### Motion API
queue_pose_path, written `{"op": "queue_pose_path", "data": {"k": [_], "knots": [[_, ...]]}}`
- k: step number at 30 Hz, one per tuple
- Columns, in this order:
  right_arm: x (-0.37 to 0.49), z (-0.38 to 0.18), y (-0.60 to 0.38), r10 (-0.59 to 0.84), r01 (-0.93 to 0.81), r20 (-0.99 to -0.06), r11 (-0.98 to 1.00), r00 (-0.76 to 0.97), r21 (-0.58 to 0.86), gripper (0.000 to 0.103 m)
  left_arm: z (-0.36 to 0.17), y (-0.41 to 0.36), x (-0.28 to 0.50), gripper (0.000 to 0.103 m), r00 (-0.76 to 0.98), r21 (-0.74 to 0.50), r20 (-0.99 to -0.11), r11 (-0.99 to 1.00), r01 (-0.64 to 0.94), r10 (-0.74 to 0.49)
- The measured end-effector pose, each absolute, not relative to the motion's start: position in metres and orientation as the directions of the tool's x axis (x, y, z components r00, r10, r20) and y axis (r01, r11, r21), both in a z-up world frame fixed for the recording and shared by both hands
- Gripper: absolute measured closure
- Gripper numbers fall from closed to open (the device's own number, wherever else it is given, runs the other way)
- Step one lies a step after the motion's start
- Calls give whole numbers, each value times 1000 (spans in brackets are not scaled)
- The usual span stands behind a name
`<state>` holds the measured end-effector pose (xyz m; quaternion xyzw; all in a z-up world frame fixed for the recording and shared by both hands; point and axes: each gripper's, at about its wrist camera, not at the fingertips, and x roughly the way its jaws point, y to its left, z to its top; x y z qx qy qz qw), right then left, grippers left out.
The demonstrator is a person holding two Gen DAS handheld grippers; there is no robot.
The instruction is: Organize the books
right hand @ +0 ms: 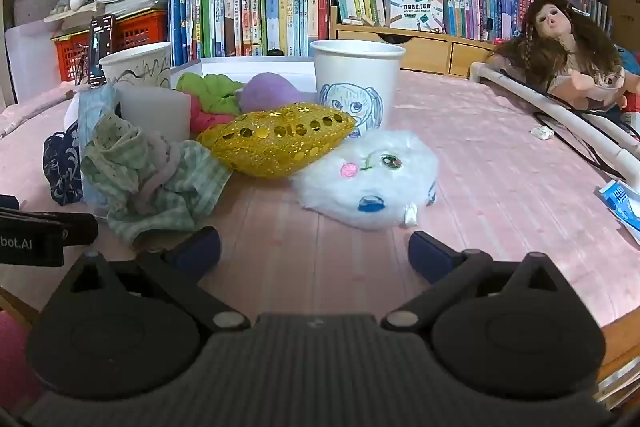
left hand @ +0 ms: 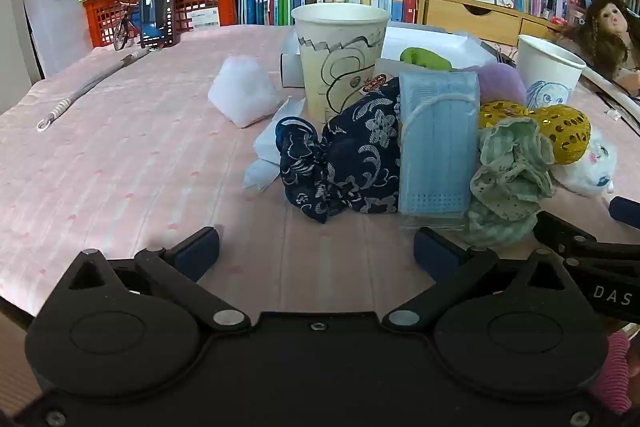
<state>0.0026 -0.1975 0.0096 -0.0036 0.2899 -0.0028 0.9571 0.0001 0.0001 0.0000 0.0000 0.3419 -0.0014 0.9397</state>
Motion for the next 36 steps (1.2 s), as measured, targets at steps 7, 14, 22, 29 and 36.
{"op": "queue_pose_path", "data": {"k": [7, 14, 22, 29, 36], "knots": [[3, 10, -198, -5, 3, -562, 1000, 827, -4, 0, 0, 2, -1, 0, 768, -1, -641, 1000, 7, -6], [4, 11, -198, -3, 0, -561, 1000, 828, -6, 0, 0, 0, 0, 0, 764, 3, -646, 1000, 2, 0], [4, 11, -198, -3, 0, -562, 1000, 827, -6, 0, 0, 0, 0, 0, 763, 4, -646, 1000, 2, 1], [3, 11, -198, -3, 0, -562, 1000, 827, -6, 0, 0, 0, 0, 0, 763, 4, -646, 1000, 2, 1], [4, 10, -199, 0, -3, -564, 1000, 826, -5, 0, 0, 0, 0, 0, 763, 4, -647, 1000, 2, 2]]}}
